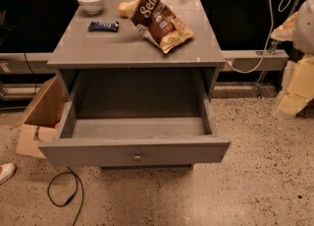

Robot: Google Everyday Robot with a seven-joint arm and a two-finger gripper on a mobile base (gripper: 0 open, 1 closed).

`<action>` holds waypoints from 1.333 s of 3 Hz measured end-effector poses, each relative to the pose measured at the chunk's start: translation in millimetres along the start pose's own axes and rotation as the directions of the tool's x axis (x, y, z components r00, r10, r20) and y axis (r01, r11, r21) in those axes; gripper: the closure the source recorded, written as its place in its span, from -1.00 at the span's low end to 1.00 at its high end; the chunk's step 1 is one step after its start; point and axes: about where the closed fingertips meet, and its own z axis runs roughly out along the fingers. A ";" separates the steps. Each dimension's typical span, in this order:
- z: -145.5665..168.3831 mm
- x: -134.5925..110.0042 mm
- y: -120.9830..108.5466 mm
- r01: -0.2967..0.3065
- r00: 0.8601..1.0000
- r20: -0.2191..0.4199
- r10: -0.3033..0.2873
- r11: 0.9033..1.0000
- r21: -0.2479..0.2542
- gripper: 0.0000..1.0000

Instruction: Close top drawer

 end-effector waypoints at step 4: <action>167.7 18.6 132.2 0.037 0.980 0.195 0.041 0.925 -0.379 -1.00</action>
Offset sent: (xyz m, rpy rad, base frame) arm -0.0506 0.0039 -0.1627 0.1620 0.3295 0.0527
